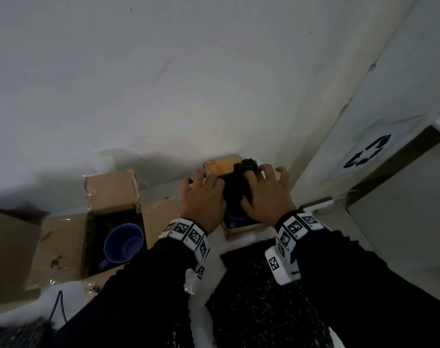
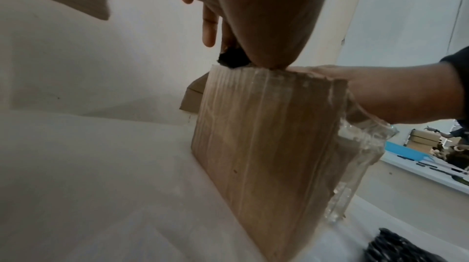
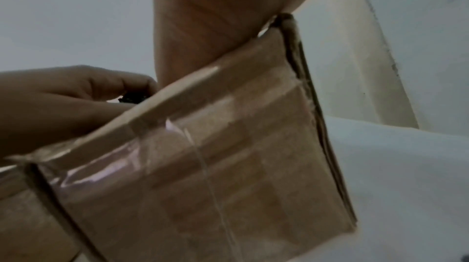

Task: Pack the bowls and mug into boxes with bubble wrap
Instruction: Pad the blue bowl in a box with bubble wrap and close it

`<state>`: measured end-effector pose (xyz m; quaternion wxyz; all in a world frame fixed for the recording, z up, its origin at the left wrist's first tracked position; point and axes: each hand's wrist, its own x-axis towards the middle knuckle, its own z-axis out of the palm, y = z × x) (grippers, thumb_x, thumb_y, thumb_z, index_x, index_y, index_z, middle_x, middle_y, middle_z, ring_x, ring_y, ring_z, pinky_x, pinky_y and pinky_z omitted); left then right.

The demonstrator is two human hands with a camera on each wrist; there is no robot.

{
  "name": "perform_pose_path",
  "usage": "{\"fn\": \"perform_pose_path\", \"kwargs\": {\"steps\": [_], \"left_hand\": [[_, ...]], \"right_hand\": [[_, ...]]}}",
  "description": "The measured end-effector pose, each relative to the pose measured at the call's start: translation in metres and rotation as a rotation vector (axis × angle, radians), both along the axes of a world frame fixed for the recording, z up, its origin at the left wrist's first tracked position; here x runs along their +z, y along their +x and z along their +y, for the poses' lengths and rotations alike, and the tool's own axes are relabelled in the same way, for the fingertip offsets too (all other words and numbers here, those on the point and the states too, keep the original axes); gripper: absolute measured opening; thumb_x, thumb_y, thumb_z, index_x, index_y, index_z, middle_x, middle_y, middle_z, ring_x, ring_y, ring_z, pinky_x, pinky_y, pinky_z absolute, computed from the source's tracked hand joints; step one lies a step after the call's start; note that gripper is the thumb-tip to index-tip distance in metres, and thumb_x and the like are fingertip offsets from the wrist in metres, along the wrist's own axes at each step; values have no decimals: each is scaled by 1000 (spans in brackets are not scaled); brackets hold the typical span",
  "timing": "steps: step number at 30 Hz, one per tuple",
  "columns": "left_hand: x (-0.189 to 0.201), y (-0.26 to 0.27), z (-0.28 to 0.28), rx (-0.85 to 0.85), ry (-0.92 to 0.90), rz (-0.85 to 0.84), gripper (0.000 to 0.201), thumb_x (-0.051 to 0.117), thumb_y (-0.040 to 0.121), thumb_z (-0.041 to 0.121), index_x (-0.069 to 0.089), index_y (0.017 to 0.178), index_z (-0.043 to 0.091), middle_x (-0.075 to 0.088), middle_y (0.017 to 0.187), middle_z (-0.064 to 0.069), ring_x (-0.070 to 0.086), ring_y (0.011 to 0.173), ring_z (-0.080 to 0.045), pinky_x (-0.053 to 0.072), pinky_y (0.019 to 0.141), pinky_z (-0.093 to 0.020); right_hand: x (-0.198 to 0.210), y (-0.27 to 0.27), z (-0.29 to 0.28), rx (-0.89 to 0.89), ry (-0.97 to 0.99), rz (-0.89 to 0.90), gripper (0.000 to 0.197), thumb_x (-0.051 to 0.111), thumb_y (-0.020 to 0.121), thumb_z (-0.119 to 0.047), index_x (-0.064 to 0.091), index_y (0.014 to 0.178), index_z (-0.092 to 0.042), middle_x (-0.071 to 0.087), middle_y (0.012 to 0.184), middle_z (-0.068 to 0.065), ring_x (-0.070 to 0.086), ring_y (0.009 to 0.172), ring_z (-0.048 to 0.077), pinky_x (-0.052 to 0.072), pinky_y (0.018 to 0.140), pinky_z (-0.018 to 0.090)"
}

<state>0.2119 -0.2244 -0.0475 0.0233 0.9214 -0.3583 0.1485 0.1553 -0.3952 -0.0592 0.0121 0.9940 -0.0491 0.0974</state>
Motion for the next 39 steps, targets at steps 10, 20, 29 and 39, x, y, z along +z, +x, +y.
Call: {"fn": "perform_pose_path", "kwargs": {"steps": [10, 20, 29, 39], "left_hand": [[13, 9, -13, 36, 106, 30, 15, 66, 75, 32, 62, 87, 25, 66, 89, 2, 41, 98, -29, 23, 76, -40], [8, 17, -15, 28, 103, 37, 13, 56, 79, 24, 69, 77, 22, 67, 75, 2, 49, 90, -28, 22, 74, -38], [-5, 7, 0, -14, 137, 138, 49, 31, 91, 50, 68, 86, 19, 63, 104, -1, 46, 106, -31, 30, 84, -45], [0, 6, -5, 24, 214, 175, 48, 29, 91, 55, 64, 99, 24, 62, 110, 3, 42, 116, -29, 19, 96, -51]], "right_hand": [[0, 4, -5, 19, -6, 154, 53, 34, 75, -46, 73, 90, -13, 56, 114, 6, 33, 125, 32, 10, 105, 54], [-2, -1, -7, -77, -24, -157, 27, 75, 75, -32, 59, 91, -17, 69, 91, -1, 51, 99, 30, 26, 84, 44], [-7, -7, 1, -20, -13, 10, 41, 37, 91, -50, 65, 85, -19, 63, 119, 5, 43, 126, 30, 10, 109, 58], [-12, -17, 3, -40, 19, 17, 32, 37, 91, -47, 55, 97, -22, 56, 134, 4, 36, 129, 32, 11, 107, 57]]}}
